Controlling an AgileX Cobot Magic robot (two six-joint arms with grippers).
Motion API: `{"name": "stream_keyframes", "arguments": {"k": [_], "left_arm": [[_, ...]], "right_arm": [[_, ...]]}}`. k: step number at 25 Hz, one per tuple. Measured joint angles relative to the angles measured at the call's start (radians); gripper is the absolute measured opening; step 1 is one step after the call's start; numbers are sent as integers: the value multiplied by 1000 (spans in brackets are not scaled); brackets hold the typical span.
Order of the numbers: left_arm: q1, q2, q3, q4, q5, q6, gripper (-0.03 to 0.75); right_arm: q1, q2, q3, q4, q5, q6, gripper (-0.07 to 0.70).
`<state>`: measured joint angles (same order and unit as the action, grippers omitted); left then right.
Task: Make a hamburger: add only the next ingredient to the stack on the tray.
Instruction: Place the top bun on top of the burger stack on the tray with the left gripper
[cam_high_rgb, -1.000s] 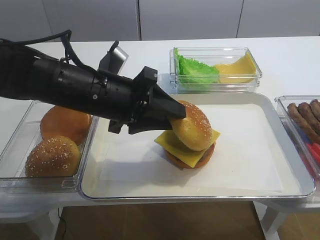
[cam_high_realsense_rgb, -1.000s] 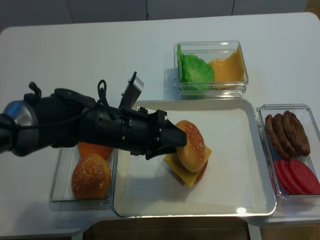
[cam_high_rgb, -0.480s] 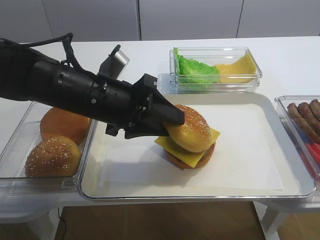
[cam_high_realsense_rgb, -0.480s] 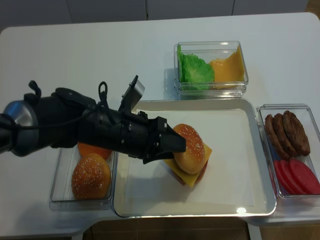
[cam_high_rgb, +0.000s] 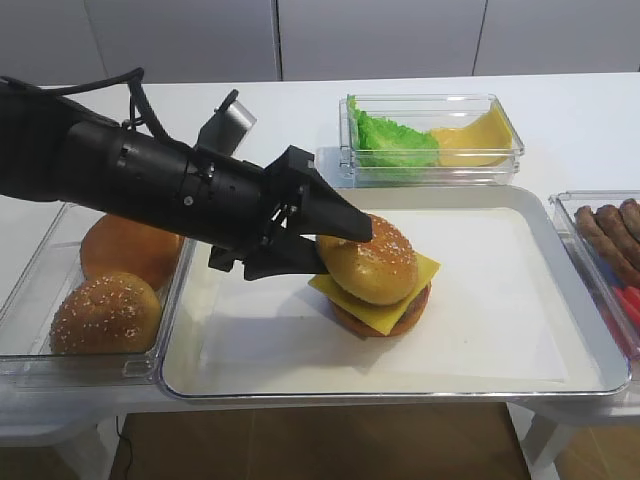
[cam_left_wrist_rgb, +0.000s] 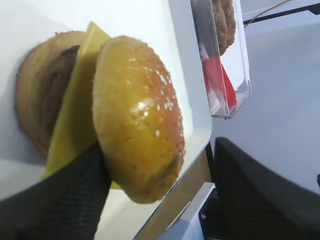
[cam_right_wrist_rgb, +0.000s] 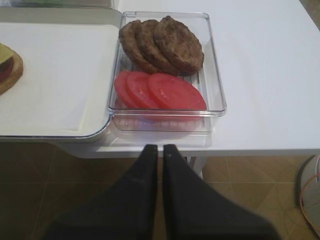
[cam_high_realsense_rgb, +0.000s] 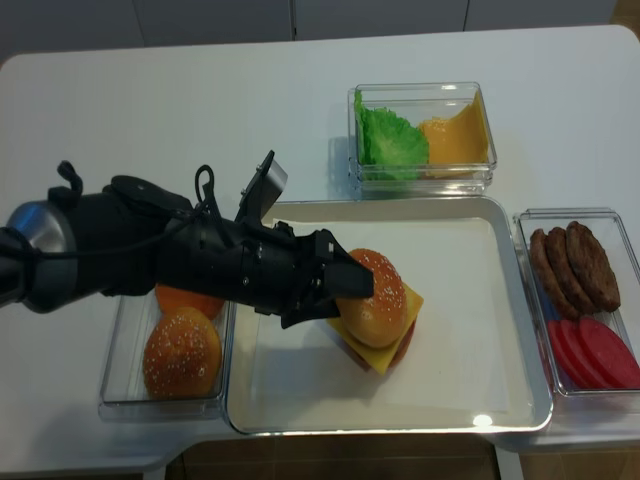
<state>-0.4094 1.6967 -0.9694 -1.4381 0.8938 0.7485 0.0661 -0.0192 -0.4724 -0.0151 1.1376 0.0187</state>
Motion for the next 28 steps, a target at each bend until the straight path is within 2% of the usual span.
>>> {"name": "stream_keyframes", "arguments": {"k": [10,19,28], "left_arm": [[0,0,0,0,-37,-1,477],[-30,0,0,0,-47,-1,477],[-33,0,0,0,-49,16,484]], "right_arm": [[0,0,0,0,0,0,20],[0,0,0,0,0,-8,20],[0,0,0,0,0,-8,20]]}}
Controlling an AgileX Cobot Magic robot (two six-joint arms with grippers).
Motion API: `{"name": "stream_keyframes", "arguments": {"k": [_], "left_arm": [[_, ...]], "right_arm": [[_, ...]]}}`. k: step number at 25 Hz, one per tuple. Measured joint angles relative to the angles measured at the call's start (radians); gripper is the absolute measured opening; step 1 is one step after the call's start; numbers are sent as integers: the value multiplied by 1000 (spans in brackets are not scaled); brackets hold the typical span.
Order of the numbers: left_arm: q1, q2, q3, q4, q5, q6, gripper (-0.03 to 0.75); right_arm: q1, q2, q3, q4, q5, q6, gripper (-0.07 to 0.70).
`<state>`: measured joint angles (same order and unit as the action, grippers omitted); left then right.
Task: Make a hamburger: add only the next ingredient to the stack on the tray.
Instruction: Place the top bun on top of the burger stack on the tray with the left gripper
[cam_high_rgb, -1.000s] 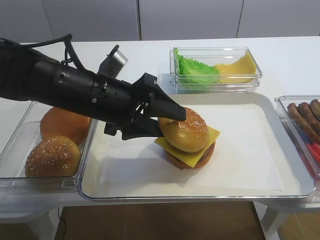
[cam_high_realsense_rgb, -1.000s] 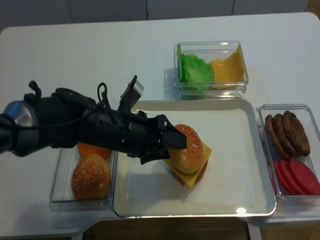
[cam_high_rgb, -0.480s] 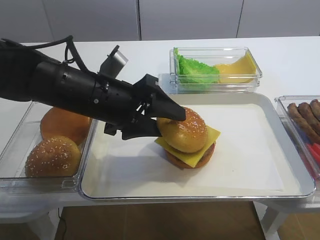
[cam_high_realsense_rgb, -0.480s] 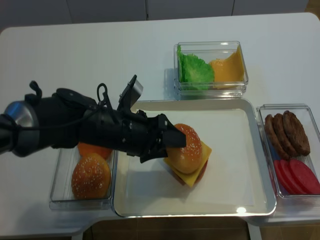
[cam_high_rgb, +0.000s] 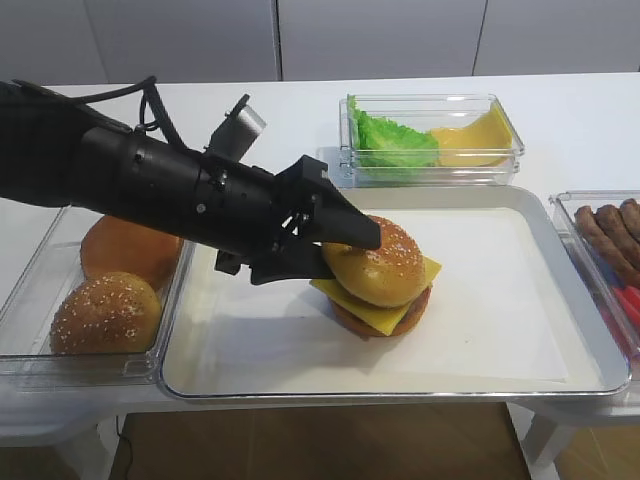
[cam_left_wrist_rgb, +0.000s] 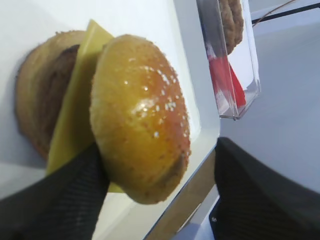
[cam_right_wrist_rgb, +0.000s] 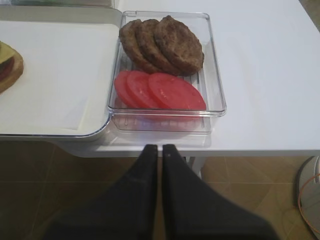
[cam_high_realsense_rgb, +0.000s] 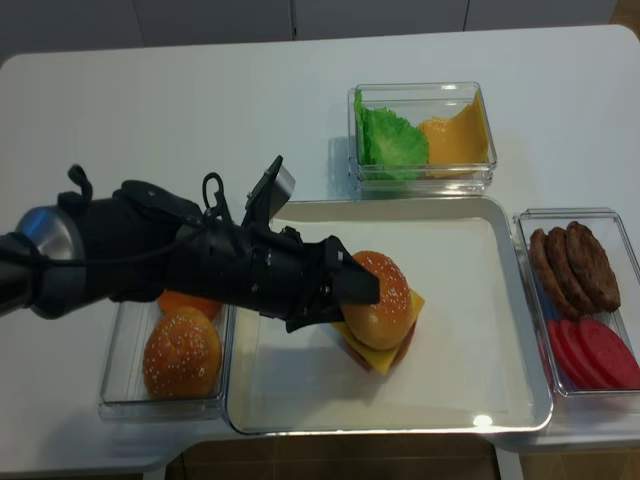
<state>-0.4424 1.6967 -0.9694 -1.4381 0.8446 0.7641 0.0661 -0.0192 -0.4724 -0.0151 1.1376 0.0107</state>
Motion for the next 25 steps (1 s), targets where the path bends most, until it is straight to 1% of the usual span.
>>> {"name": "stream_keyframes", "arguments": {"k": [2,5,8,14,25], "left_arm": [[0,0,0,0,0,23,510],[0,0,0,0,-4,33,572],[2,0,0,0,-4,37,599],[23,0,0,0,-8,40,607],[23,0,0,0,-15,58,607]], "right_arm": [[0,0,0,0,0,0,20],[0,0,0,0,0,0,20],[0,0,0,0,0,0,20],[0,0,0,0,0,0,20],[0,0,0,0,0,-1,20]]}}
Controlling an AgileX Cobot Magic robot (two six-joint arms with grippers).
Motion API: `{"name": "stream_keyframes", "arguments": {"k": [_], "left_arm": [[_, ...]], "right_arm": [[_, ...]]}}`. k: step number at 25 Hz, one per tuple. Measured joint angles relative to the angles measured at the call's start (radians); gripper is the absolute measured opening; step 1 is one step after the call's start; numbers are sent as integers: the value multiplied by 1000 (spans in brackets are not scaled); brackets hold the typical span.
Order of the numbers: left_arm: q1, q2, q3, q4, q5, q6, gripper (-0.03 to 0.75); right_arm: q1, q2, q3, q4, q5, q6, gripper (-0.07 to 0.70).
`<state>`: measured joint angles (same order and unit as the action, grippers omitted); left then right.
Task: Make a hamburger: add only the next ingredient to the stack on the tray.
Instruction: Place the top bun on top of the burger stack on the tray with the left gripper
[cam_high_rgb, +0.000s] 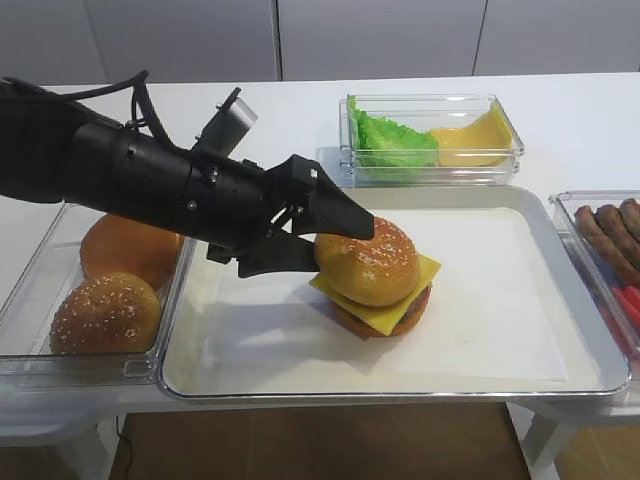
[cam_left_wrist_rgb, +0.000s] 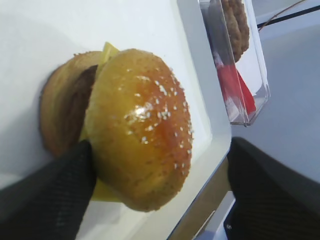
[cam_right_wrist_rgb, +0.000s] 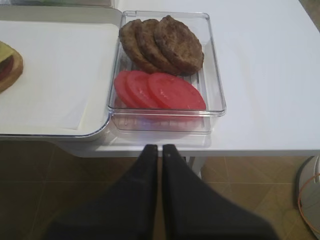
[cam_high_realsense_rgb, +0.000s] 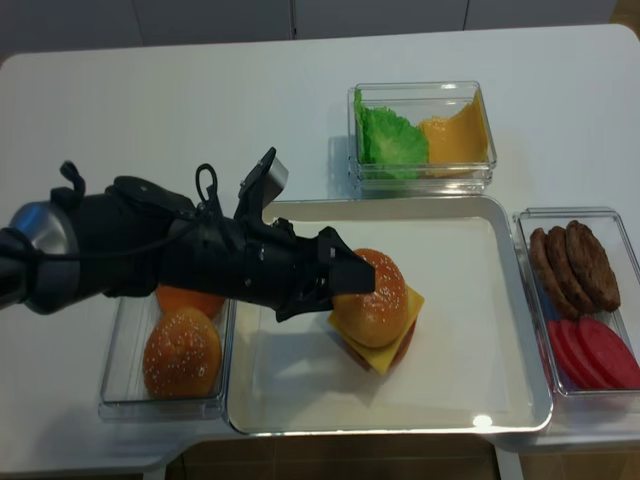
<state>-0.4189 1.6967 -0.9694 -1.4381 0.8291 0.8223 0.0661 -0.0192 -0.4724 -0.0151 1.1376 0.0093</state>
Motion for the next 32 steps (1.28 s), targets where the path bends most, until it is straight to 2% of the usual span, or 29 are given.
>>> {"name": "stream_keyframes", "arguments": {"k": [3,15,17,23,32], "left_arm": [[0,0,0,0,0,0,607],[0,0,0,26,66,0,605],[0,0,0,27,60,0,605],[0,0,0,27,-19,2,605],[0,0,0,27,-29,11,605]], "right_arm": [[0,0,0,0,0,0,20],[0,0,0,0,0,0,20],[0,0,0,0,0,0,20],[0,0,0,0,0,0,20],[0,0,0,0,0,0,20]]}}
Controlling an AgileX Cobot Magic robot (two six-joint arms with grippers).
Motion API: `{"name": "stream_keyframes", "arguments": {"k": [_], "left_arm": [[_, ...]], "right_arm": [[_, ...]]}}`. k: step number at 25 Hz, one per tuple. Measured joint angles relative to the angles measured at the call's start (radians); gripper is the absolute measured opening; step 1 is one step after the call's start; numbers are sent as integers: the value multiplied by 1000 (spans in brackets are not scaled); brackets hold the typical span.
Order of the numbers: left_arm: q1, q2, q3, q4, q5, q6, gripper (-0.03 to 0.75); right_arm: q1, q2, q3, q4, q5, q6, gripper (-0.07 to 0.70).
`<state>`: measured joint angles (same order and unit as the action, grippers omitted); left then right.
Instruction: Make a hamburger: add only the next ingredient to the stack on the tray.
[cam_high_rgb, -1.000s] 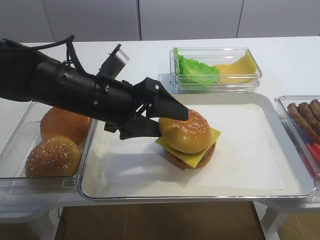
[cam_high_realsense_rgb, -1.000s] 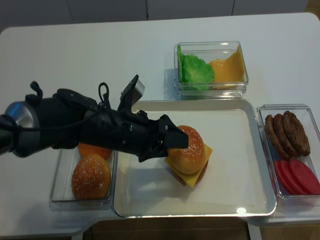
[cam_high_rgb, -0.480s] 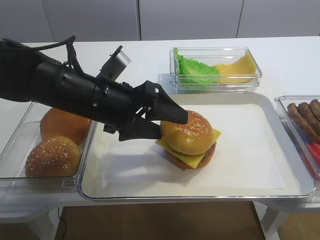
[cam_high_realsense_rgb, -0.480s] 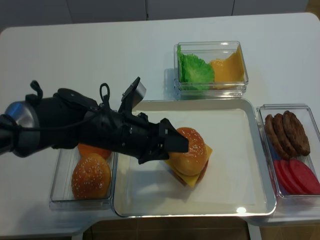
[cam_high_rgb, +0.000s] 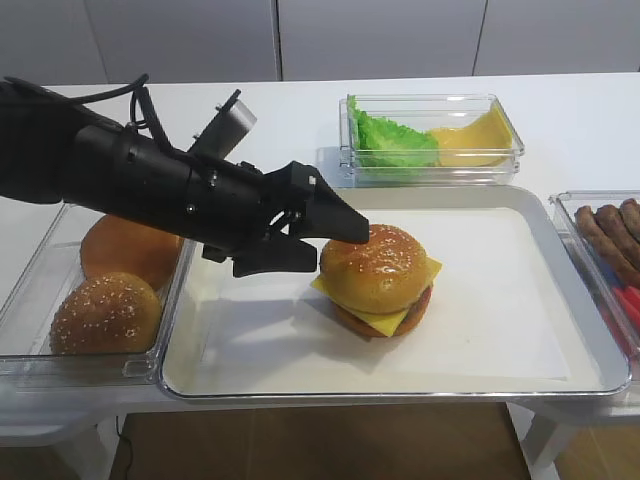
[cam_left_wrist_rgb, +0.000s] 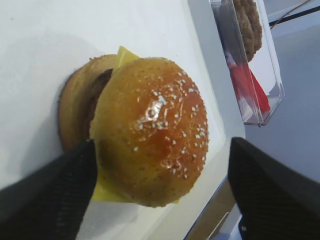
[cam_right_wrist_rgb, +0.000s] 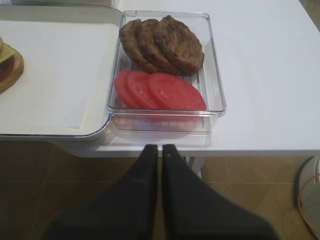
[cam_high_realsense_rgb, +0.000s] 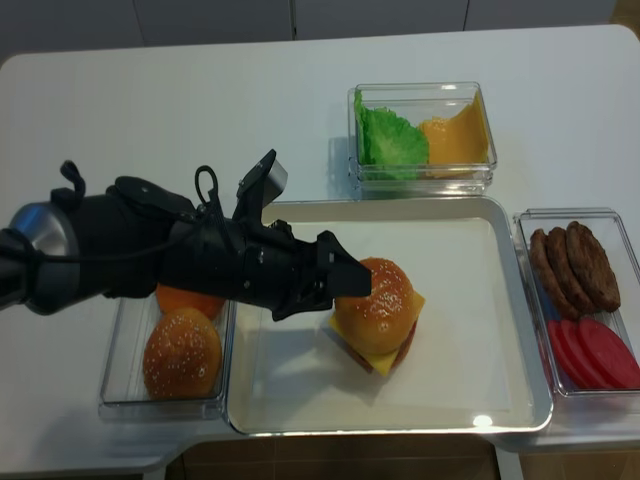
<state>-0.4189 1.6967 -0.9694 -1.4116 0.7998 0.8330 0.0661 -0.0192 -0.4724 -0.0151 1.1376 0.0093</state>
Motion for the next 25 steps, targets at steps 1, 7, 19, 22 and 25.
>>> {"name": "stream_keyframes", "arguments": {"k": [1,7,19,22,25], "left_arm": [[0,0,0,0,0,0,604],[0,-24,0,4,-24,4,597],[79,-254,0,301,-141,-191,573],[140,-313,0,470,-116,-305,562],[203,-375,0,631,-61,-405,559]], "right_arm": [[0,0,0,0,0,0,20],[0,0,0,0,0,0,20],[0,0,0,0,0,-9,20],[0,0,0,0,0,-9,20],[0,0,0,0,0,-9,20]]}}
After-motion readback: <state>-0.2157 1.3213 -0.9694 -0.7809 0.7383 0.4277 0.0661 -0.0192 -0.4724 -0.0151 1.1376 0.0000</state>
